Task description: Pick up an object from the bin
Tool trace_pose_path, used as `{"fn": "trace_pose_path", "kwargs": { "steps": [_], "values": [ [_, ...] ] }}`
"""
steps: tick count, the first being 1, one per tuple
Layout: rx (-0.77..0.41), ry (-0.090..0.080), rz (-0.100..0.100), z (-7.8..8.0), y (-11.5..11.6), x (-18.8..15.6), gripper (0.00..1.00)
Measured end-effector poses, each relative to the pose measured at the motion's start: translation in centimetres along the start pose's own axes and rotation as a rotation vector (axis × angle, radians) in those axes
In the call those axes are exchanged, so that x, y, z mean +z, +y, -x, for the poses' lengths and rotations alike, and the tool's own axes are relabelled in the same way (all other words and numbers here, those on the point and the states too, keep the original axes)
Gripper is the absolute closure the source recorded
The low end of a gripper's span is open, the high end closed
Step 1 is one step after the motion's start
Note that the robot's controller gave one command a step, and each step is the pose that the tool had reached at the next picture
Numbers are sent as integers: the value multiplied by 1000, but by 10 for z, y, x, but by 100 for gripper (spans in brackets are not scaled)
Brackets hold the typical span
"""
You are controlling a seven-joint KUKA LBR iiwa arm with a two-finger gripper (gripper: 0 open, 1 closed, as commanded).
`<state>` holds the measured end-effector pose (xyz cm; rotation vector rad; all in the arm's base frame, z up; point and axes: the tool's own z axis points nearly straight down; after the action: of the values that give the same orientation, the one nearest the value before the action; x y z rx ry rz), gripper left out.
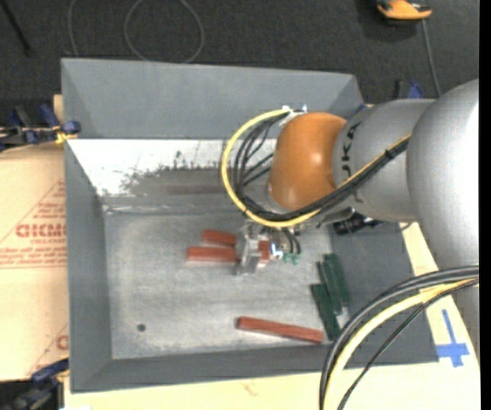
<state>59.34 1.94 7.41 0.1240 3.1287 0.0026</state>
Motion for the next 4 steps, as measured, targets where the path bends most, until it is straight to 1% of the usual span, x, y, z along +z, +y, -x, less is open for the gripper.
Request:
{"fn": "trace_pose_path", "kwargs": {
  "steps": [1, 2, 3, 4],
  "values": [
    [81, -6, 2, -47, -25, -1, 100],
    [73, -2, -2, -23, -46, -77, 100],
    [74, 6, -2, -26, -44, -72, 0],
    [92, 12, -1, -10, -40, 8, 0]
  ]
}}
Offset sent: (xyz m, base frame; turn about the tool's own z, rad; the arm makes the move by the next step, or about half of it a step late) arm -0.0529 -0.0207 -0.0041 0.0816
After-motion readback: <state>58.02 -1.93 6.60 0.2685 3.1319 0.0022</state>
